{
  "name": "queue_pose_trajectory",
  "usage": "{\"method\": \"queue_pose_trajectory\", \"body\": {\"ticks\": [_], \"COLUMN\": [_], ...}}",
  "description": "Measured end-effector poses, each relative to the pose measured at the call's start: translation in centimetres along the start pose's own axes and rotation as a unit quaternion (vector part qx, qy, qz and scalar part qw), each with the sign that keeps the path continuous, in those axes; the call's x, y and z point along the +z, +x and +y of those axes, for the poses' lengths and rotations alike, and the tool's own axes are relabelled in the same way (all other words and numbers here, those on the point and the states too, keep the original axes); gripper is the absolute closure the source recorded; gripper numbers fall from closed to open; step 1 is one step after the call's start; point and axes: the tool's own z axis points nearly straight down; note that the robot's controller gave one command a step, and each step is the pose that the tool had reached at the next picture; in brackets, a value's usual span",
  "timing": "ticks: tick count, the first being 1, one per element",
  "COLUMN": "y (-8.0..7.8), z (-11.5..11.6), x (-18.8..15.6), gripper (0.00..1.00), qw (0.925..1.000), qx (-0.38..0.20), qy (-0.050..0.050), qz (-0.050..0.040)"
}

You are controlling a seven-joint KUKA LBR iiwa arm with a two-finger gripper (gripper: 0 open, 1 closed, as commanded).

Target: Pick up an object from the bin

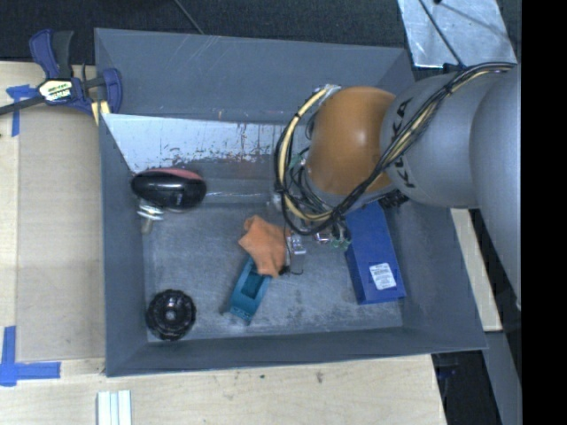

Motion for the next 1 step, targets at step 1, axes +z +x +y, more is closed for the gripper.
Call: {"method": "queue_pose_trajectory", "body": {"ticks": [1], "y": [2.12], "z": [1.0], "x": [2.27], "gripper": [1.0], "qw": [0.998], "qx": [0.063], "qy": [0.0], "qz": [-0.001]}}
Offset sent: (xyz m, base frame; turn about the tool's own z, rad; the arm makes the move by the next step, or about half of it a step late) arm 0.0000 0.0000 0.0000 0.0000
